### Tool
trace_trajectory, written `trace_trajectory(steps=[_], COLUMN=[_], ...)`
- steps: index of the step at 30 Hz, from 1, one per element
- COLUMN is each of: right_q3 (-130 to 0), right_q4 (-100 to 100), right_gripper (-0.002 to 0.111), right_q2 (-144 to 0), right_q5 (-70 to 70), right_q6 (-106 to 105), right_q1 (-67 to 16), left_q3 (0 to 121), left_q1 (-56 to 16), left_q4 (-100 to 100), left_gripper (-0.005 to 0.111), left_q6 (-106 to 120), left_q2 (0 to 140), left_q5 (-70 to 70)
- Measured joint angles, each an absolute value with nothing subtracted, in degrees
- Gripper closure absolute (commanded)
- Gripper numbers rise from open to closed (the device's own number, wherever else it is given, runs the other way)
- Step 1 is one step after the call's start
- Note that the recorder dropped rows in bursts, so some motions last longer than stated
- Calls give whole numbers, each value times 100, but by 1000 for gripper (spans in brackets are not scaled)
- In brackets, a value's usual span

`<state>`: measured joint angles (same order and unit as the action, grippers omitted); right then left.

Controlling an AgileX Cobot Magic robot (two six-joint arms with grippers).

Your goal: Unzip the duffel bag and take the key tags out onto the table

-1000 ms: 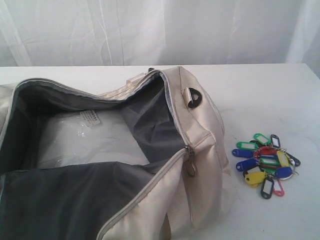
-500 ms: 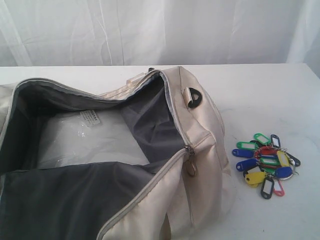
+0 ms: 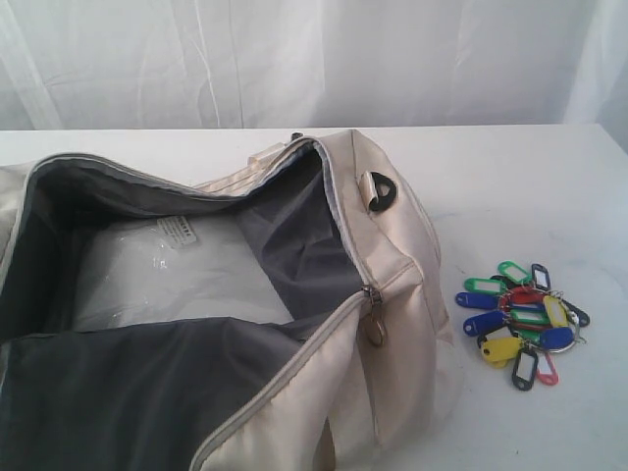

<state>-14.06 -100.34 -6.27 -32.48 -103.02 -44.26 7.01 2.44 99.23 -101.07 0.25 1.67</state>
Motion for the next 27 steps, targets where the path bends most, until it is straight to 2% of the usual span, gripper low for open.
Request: trace_trajectory(steps=[4, 10, 12, 17, 27], right_q3=[-1406, -1406, -1406, -1406, -1406], right_q4=[-10034, -10034, -10034, -10034, -10034], right_gripper=[108, 108, 108, 108, 108], right_q2=[-627, -627, -627, -627, -627], right_q5=[-3248, -3248, -3248, -3258, -3258], right_q6=[-10302, -10302, -10302, -10302, -10302], right_q1=[-4426, -4426, -4426, -4426, -4426], left_q3=[701, 701, 701, 701, 701], left_q1=[244, 244, 244, 244, 244], left_q4=[8245, 3313, 2264, 1541, 1360], left_gripper=[107, 107, 107, 107, 107], left_q6=[-8527, -3256, -2157, -1174, -1043], left_q2=[25, 25, 25, 25, 25], left_q5=[94, -32, -69, -346, -1382])
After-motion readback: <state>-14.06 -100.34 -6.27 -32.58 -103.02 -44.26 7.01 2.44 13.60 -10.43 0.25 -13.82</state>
